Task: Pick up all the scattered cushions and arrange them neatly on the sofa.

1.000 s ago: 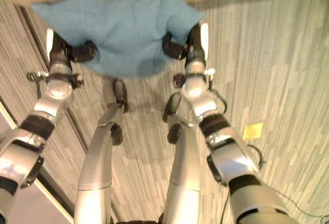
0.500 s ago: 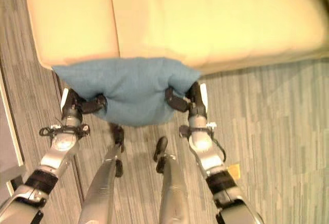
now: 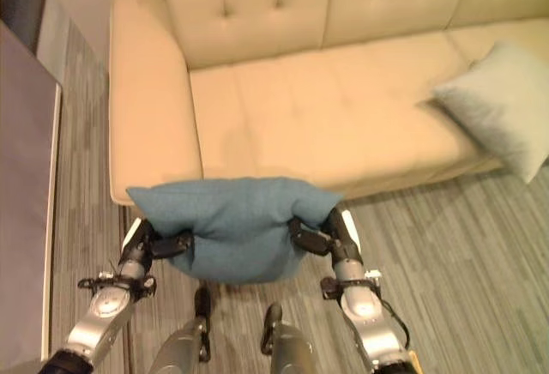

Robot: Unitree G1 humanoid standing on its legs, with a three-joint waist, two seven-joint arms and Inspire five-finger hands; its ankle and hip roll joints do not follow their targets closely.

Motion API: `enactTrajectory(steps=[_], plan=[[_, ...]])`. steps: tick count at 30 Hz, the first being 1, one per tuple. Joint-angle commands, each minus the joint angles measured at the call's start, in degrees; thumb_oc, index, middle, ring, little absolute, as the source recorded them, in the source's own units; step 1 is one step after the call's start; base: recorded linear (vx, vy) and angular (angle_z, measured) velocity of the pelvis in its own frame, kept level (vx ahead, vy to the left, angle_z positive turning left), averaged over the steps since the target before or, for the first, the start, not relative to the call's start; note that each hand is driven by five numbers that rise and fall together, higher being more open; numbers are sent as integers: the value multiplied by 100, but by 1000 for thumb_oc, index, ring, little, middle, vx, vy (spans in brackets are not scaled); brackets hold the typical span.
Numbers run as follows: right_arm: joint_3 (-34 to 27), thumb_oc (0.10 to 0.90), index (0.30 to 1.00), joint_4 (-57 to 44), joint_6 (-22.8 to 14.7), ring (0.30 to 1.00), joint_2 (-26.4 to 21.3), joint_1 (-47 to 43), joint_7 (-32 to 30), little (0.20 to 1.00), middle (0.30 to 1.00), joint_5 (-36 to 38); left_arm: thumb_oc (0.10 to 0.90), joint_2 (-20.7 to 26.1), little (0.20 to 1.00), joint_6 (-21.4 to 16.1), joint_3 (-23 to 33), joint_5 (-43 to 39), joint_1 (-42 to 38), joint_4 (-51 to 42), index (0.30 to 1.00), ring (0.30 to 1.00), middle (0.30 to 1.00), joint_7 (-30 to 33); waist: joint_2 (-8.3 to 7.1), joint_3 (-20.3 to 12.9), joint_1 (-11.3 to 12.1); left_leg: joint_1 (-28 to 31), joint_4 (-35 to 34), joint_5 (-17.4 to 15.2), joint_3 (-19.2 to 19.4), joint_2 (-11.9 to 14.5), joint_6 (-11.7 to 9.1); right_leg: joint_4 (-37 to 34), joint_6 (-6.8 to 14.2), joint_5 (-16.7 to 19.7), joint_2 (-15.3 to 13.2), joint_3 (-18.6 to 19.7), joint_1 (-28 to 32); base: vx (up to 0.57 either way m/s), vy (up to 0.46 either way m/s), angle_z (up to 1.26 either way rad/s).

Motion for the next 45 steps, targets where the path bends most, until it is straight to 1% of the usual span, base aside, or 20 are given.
enactTrajectory(steps=[1, 2, 4, 5, 7, 9, 11, 14, 18, 23, 25, 26, 27, 30, 32, 36, 39, 42, 43, 45], plan=[[15, 400, 300, -843, -584, 300, 14, -403, 92, 300, 300, -147, 400, -169, 300, -682, -101, 135, -465, -708, 300, 300, 300, -270, -362, -438, 19, 31, 827, -1010, -611, -437, -198, -1858, 397, 872, 84, 38, 966, 116, 60, -26], [-72, 400, 300, -793, -535, 300, 21, -324, 64, 300, 300, -175, 400, -200, 300, -650, -76, 193, -385, -676, 300, 300, 300, -258, -413, -502, 58, -11, 758, -1110, -850, -716, -160, -1949, 442, 929, 77, 135, 1104, 107, 76, -21], [-137, 400, 300, -733, -507, 300, 61, -295, 21, 300, 300, -157, 400, -226, 300, -613, -39, 213, -358, -691, 300, 300, 300, -248, -428, -502, 92, -141, 814, -1101, -908, -886, -149, -1943, 480, 965, 113, 264, 1144, 163, 138, -55], [-180, 400, 300, -693, -473, 300, 98, -228, 35, 300, 300, -198, 400, -211, 300, -595, 34, 256, -179, -701, 300, 300, 300, -268, -389, -648, 102, 201, 501, -1161, -872, -806, -25, -1941, 531, 932, 171, 365, 1261, 215, 172, -79], [-203, 400, 300, -640, -439, 300, 158, -198, 45, 300, 300, -211, 400, -191, 300, -565, 88, 256, -84, -732, 300, 300, 300, -293, -416, -639, 144, 370, 436, -1156, -811, -819, 27, -1799, 595, 911, 136, 447, 1297, 161, 196, -79], [-141, 400, 300, -646, -382, 300, 343, -263, 177, 300, 300, -207, 400, -59, 300, -515, 177, 318, 123, -848, 300, 300, 300, -348, -371, -566, 251, 713, 239, -1195, -461, -703, 227, -1011, 786, 948, 64, 579, 1078, 76, 249, -72], [-100, 400, 300, -653, -356, 300, 373, -308, 196, 300, 300, -215, 400, -8, 300, -511, 193, 298, 127, -872, 300, 300, 300, -346, -350, -513, 269, 764, 225, -1195, -388, -665, 286, -660, 875, 1017, 38, 631, 898, 15, 84, -113], [-56, 400, 300, -704, -336, 300, 452, -318, 247, 300, 300, -271, 400, 79, 300, -502, 244, 377, 110, -940, 300, 300, 300, -358, -290, -463, 296, 913, 188, -1302, -250, -600, 361, -421, 988, 1033, -136, 449, 645, 46, 43, -68], [-34, 400, 300, -726, -287, 300, 380, -377, 264, 300, 300, -381, 400, 75, 300, -499, 274, 394, 98, -1006, 300, 300, 300, -383, -259, -533, 273, 1183, -34, -1415, -113, -479, 339, -1156, 932, 1279, -420, 171, 499, 151, -88, -31], [-43, 400, 300, -762, -267, 300, 305, -290, 281, 300, 300, -469, 400, -33, 300, -515, 271, 408, 139, -942, 300, 300, 300, -411, -328, -637, 173, 1447, -73, -1528, -176, -466, 221, -1608, 900, 1395, -323, 207, 642, 225, -147, -6], [-62, 400, 300, -777, -277, 300, 263, -247, 265, 300, 300, -438, 400, -96, 300, -485, 235, 363, 114, -909, 300, 300, 300, -422, -323, -656, 127, 1387, 91, -1563, -223, -375, 105, -1658, 834, 1320, -239, 169, 752, 155, -249, 40], [-88, 400, 300, -754, -299, 300, 232, -219, 232, 300, 300, -345, 400, -155, 300, -470, 205, 343, 70, -857, 300, 300, 300, -395, -332, -666, 106, 1272, 419, -1458, -232, -210, -63, -1685, 688, 1191, -121, 52, 919, 104, -228, 32], [-90, 400, 300, -752, -300, 300, 230, -220, 232, 300, 300, -344, 400, -157, 300, -471, 203, 343, 68, -856, 300, 300, 300, -394, -325, -665, 95, 1256, 445, -1471, -247, -203, -68, -1689, 683, 1189, -115, 38, 925, 104, -222, 35], [-94, 400, 300, -761, -305, 300, 117, -226, 194, 300, 300, -327, 400, -210, 300, -465, 138, 279, -5, -804, 300, 300, 300, -402, -353, -615, 95, 949, 1178, -1179, -237, -69, -175, -1744, 532, 1092, -23, -102, 1123, 84, -143, 29], [-107, 400, 300, -775, -269, 300, 79, -210, 210, 300, 300, -291, 400, -244, 300, -463, 137, 232, -24, -807, 300, 300, 300, -396, -372, -563, 94, 719, 1518, -1096, -167, -18, -150, -1769, 447, 1004, 16, -149, 1215, 94, -115, 18], [-156, 400, 300, -731, -221, 300, 101, -175, 215, 300, 300, -205, 400, -260, 300, -409, 130, 228, -48, -751, 300, 300, 300, -409, -495, -522, 154, 117, 1508, -1373, 64, -229, -18, -1874, 438, 875, 29, -216, 1378, 109, -74, 10], [-187, 400, 300, -666, -214, 300, 144, -156, 167, 300, 300, -162, 400, -226, 300, -375, 149, 274, -40, -714, 300, 300, 300, -428, -495, -513, 244, -249, 1171, -1115, 397, -289, 19, -1937, 418, 793, 149, -246, 1522, 127, -6, 19], [-215, 400, 300, -651, -200, 300, 208, -151, 120, 300, 300, -176, 400, -182, 300, -372, 174, 300, -24, -737, 300, 300, 300, -461, -503, -549, 258, -368, 1046, -892, 1012, -141, 30, -1930, 398, 677, 265, -286, 1625, 159, 18, 4], [-225, 400, 300, -683, -201, 300, 240, -129, 141, 300, 300, -164, 400, -152, 300, -368, 193, 312, 0, -745, 300, 300, 300, -482, -513, -578, 266, -289, 1031, -941, 1096, -133, 71, -1918, 405, 627, 284, -288, 1697, 232, 74, 0], [-164, 400, 300, -679, -196, 300, 328, -106, 185, 300, 300, -226, 400, -97, 300, -360, 243, 339, 93, -774, 300, 300, 300, -485, -546, -626, 319, -85, 922, -1074, 923, -276, 182, -1759, 449, 506, 260, -233, 1789, 240, 123, -4]])
